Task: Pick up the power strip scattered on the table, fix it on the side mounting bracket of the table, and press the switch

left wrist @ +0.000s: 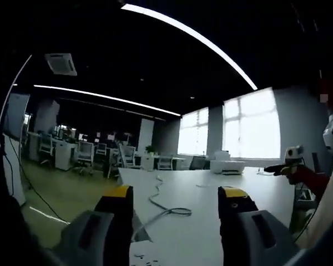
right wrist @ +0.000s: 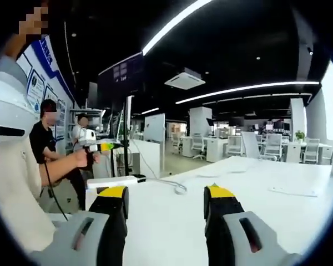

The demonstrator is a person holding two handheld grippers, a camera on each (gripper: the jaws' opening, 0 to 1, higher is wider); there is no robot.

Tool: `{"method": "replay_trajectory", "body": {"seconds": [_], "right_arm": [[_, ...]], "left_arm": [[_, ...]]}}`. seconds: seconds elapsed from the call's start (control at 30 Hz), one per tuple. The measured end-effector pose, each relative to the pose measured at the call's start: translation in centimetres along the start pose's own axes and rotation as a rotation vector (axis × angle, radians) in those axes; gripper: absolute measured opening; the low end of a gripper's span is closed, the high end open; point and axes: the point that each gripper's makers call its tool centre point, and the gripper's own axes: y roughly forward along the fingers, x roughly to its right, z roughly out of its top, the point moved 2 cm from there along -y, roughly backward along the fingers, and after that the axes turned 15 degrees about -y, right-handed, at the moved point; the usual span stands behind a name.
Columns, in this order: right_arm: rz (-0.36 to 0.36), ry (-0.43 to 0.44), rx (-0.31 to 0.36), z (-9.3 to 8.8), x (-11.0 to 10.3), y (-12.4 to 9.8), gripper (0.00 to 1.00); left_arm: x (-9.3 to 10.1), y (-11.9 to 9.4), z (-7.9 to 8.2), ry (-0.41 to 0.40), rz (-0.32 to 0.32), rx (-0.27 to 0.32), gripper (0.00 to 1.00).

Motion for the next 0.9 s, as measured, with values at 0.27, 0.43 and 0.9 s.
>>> {"method": "replay_trajectory", "body": {"seconds": [0.27, 0.43, 0.9], "right_arm": [[-0.06, -0.012, 0.003, 0.1, 0.5, -1.4, 0.51], [-0.089, -0.024, 0.005, 0.1, 0.9, -2.2, 0.51], [-0.189, -0.002, -0.009, -1.4, 2.4, -5.6, 0.51]], "left_arm": [[2.2, -0.3, 0.1, 0.009, -0.004, 0.028, 0.64], [2.8, -0.3, -0.9, 0.037, 0.001, -0.007, 0.65], [5.6, -0.1, -1.7, 0.006, -0.002, 0.031, 0.64]]}}
